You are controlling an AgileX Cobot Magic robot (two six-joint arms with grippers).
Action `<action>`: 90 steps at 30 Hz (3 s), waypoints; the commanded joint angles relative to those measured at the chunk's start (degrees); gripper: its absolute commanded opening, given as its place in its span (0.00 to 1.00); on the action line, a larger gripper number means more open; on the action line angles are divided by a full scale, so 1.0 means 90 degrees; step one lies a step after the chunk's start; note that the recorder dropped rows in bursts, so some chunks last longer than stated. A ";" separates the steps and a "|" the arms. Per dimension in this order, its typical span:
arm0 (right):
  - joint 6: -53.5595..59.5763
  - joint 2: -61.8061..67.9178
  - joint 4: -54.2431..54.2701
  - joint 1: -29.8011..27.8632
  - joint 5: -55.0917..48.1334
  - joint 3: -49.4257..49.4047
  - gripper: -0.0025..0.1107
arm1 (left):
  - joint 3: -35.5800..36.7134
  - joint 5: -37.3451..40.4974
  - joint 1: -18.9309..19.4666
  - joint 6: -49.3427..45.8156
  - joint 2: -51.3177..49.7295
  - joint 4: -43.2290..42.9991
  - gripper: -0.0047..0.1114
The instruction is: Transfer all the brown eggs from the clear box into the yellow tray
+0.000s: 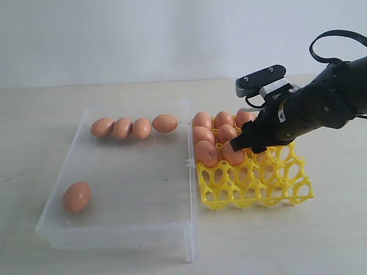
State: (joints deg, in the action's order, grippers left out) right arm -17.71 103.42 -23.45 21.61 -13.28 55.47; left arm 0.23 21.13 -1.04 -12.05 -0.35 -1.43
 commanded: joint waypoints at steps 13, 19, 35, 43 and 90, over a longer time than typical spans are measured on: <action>0.0132 -0.0383 0.0014 -0.0029 -0.0306 -0.0025 0.67 | -0.0026 -0.0050 -0.0012 0.0034 0.0039 0.0000 0.04; 0.0177 -0.1331 0.1265 0.0390 -0.1084 0.0344 0.65 | -0.0026 -0.0050 -0.0012 0.0034 0.0039 0.0000 0.04; 0.2187 0.1219 0.6204 0.2634 -0.2063 0.2856 0.62 | -0.0026 -0.0050 -0.0012 0.0034 0.0039 0.0000 0.04; 0.1396 0.2372 0.6782 0.2712 -0.2723 0.4170 0.62 | -0.0026 -0.0050 -0.0012 0.0034 0.0039 0.0000 0.04; 0.1254 0.1564 0.3474 0.2496 0.0335 0.3061 0.02 | -0.0026 -0.0050 -0.0012 0.0034 0.0039 0.0000 0.04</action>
State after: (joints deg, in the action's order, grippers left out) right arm -7.14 123.47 13.02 45.39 -22.08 90.23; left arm 0.23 21.13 -1.04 -12.05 -0.35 -1.43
